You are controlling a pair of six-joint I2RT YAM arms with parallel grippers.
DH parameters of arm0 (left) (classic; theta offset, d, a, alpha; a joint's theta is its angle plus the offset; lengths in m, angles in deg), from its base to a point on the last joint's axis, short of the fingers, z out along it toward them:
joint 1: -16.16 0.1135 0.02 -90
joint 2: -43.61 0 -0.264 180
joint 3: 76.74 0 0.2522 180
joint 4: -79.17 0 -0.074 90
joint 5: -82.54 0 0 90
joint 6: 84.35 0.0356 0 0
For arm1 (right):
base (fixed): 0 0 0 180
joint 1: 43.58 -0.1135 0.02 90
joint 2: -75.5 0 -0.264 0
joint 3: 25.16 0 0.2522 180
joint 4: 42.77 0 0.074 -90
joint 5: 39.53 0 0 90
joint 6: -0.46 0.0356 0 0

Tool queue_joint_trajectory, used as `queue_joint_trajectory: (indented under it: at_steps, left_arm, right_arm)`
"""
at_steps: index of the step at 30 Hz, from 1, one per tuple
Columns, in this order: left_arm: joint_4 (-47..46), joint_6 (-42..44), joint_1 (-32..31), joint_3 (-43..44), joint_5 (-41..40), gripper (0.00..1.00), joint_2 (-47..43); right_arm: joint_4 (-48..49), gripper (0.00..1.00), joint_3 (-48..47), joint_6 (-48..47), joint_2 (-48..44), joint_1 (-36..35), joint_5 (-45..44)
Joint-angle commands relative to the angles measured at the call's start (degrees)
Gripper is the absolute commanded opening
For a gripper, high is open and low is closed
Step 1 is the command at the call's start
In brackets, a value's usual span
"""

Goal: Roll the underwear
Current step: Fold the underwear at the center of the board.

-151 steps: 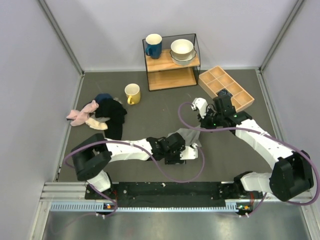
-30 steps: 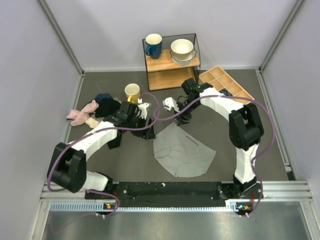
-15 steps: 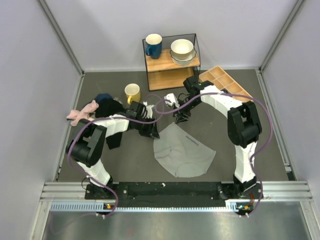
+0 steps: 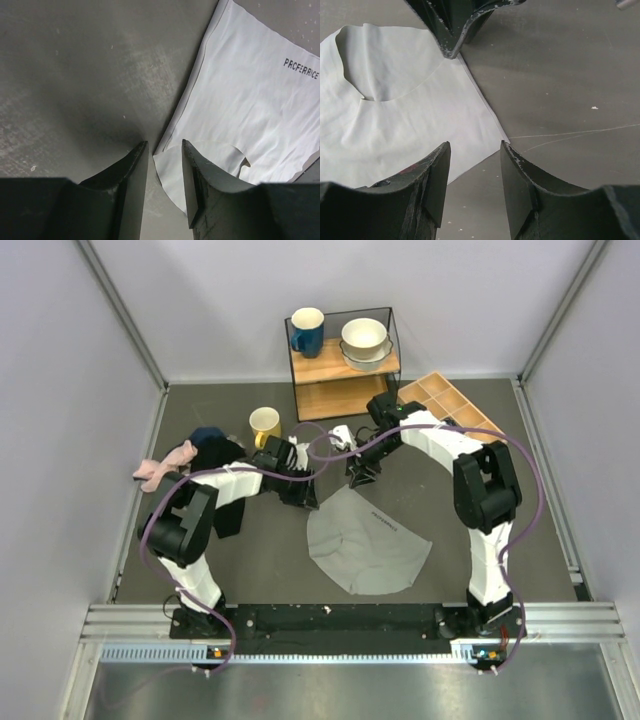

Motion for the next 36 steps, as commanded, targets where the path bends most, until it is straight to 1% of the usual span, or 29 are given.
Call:
queue_joint_trajectory:
  at_steps: [1, 4, 8, 13, 20, 27, 36]
  left_arm:
    - [2.85, 2.04, -0.86, 0.79, -2.51, 0.38, 2.23]
    - [3.55, 2.31, -1.13, 0.62, -2.68, 0.33, 2.85]
    - [4.17, 2.48, -1.22, 0.53, -3.39, 0.30, 2.32]
    - [4.79, 2.57, -1.22, 0.44, -2.87, 0.32, 1.97]
    - [4.70, 2.31, -1.22, -0.35, -1.54, 0.35, 2.15]
    - [4.52, 2.04, -1.13, -0.62, -1.54, 0.37, 2.15]
    - [4.52, 1.87, -0.95, -0.88, -0.75, 0.36, 2.67]
  right_arm:
    - [-0.57, 0.45, -2.38, 0.62, 0.61, 0.68, 2.88]
    - [-0.57, 0.45, -2.12, 0.36, 0.79, 0.68, 3.05]
    - [-0.31, 0.45, -1.59, -0.95, 0.87, 0.59, 2.97]
    - [0.30, 0.45, -1.15, -3.24, 1.66, -0.99, -0.01]
    - [3.11, 0.47, 0.08, -5.53, 2.63, -3.89, -7.22]
    - [4.00, 0.47, -0.89, -5.88, 4.92, -4.24, -8.90]
    - [4.52, 0.47, -1.76, -7.64, 6.93, -5.30, -12.68]
